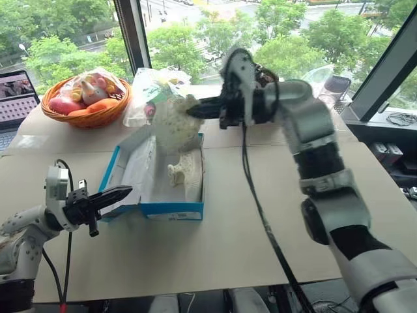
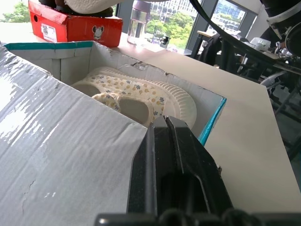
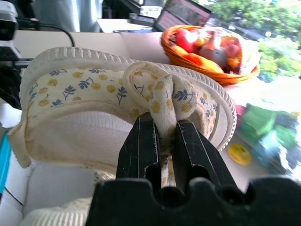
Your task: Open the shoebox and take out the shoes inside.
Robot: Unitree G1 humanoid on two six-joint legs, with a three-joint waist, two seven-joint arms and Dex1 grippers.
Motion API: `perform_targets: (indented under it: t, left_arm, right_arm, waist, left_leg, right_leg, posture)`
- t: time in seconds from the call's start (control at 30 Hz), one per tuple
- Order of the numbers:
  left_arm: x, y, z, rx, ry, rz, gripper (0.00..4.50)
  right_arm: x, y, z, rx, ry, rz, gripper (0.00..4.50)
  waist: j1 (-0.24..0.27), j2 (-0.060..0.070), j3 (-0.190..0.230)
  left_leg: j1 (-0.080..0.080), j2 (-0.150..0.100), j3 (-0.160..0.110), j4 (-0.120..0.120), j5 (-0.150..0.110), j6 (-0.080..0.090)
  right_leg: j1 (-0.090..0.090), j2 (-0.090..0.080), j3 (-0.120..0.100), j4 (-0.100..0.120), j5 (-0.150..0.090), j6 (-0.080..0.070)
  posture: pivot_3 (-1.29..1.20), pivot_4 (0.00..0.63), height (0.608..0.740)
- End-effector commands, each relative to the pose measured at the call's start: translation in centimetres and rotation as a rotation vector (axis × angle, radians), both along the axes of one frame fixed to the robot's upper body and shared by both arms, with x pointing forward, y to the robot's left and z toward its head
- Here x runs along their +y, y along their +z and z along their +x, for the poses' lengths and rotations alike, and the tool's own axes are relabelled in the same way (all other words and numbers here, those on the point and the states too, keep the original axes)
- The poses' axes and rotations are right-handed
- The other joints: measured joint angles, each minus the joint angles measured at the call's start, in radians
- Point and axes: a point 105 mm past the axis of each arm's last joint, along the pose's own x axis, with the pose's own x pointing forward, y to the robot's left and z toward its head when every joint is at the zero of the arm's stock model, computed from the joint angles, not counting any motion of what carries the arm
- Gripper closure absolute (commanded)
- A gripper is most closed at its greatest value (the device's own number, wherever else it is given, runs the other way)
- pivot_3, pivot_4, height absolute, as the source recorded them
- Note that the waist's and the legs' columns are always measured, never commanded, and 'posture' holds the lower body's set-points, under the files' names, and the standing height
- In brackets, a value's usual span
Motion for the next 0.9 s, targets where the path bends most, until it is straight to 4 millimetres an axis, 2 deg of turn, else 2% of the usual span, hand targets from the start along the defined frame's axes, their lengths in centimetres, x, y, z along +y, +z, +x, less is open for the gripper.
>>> perform_targets:
  t: [0.03,0.17,0.2,0.23,0.4,0.53,0.57,0.7,0.73,0.83,0.87,0.9]
  left_arm:
    - [-0.1,0.7,-0.1,-0.029,-0.012,-0.001,4.5]
    - [-0.1,0.6,0.1,-0.025,-0.014,0.0,4.5]
    - [-0.1,0.6,0.1,-0.024,-0.015,0.0,4.5]
    - [-0.1,0.6,0.1,-0.023,-0.015,0.002,4.5]
    - [-0.1,0.6,0.2,-0.02,-0.016,-0.001,4.5]
    - [-0.1,0.5,0.3,-0.018,-0.02,-0.003,4.5]
    - [-0.1,0.5,0.3,-0.018,-0.02,-0.002,4.5]
    - [-0.1,0.5,0.4,-0.016,-0.017,-0.005,4.5]
    - [-0.1,0.5,0.4,-0.015,-0.016,-0.005,4.5]
    - [-0.1,0.5,0.4,-0.013,-0.015,-0.003,4.5]
    - [-0.1,0.5,0.4,-0.013,-0.015,-0.003,4.5]
    - [-0.2,0.5,0.4,-0.012,-0.015,-0.003,4.5]
  right_arm:
    - [0.0,1.3,0.1,-0.103,0.014,-0.107,4.49]
    - [0.4,1.0,0.4,-0.104,0.01,-0.088,4.49]
    - [0.4,1.1,0.4,-0.103,0.006,-0.075,3.5]
    - [0.3,1.1,0.5,-0.103,0.0,-0.06,3.28]
    - [-0.1,1.4,0.6,-0.103,-0.023,-0.027,1.51]
    - [0.6,3.3,0.5,-0.144,-0.012,0.06,0.1]
    - [1.0,4.1,0.4,-0.164,-0.002,0.097,0.04]
    - [5.7,9.7,-2.0,-0.215,0.23,0.333,0.04]
    - [6.5,10.5,-2.5,-0.211,0.273,0.364,0.04]
    - [10.2,12.4,-4.1,-0.18,0.433,0.428,0.04]
    - [12.9,12.3,-4.7,-0.143,0.514,0.431,0.04]
    - [14.7,12.1,-5.2,-0.117,0.565,0.428,0.04]
  waist:
    - [-0.003,0.0,0.0]
    - [-0.003,0.0,0.0]
    - [-0.003,0.0,0.0]
    - [-0.003,0.0,0.0]
    - [-0.001,0.0,0.0]
    - [-0.002,0.0,0.0]
    - [-0.002,0.0,0.0]
    - [-0.007,0.002,0.001]
    - [-0.007,0.003,0.002]
    - [-0.005,0.003,0.002]
    - [-0.005,0.003,0.002]
    - [-0.006,0.003,0.002]
  left_leg:
    - [0.0,0.0,0.0,0.0,0.0,0.0]
    - [0.0,0.0,0.0,0.001,0.0,0.0]
    - [0.0,0.0,0.0,0.001,0.0,0.0]
    - [0.0,0.0,0.0,0.001,0.0,0.0]
    - [0.0,0.0,0.0,0.001,0.0,0.0]
    - [0.0,0.0,0.0,0.001,0.0,0.0]
    - [0.0,0.0,0.0,0.001,0.0,0.0]
    - [0.0,0.0,0.0,0.001,0.0,0.0]
    - [0.001,0.0,0.0,0.001,0.0,0.0]
    - [0.001,0.001,-0.001,0.001,0.0,0.0]
    - [0.001,0.001,-0.001,0.001,0.0,0.0]
    - [0.001,0.0,-0.001,0.001,0.0,0.0]
  right_leg:
    - [0.0,0.0,0.0,0.0,0.0,0.0]
    - [0.0,0.0,0.0,0.0,0.001,0.001]
    - [0.0,0.0,0.0,0.0,0.001,0.001]
    - [0.001,0.0,0.0,0.0,0.001,0.001]
    - [0.001,0.0,0.0,0.0,0.001,0.001]
    - [0.001,0.0,0.0,0.0,0.001,0.001]
    - [0.001,0.0,0.0,0.0,0.001,0.001]
    - [0.001,0.0,0.001,0.0,0.002,0.001]
    - [0.001,0.0,0.001,0.0,0.002,0.001]
    - [0.001,0.001,0.0,0.001,0.001,0.001]
    - [0.001,0.001,0.0,0.001,0.001,0.001]
    - [0.001,0.001,0.0,0.001,0.002,0.001]
  posture:
    - [0.0,0.15,0.74]
    - [0.0,0.15,0.74]
    - [0.0,0.15,0.74]
    - [0.0,0.15,0.74]
    - [0.0,0.15,0.74]
    - [0.0,0.15,0.74]
    - [0.0,0.15,0.74]
    - [0.0,0.15,0.74]
    - [0.0,0.15,0.74]
    - [0.0,0.15,0.74]
    - [0.0,0.15,0.74]
    - [0.0,0.15,0.74]
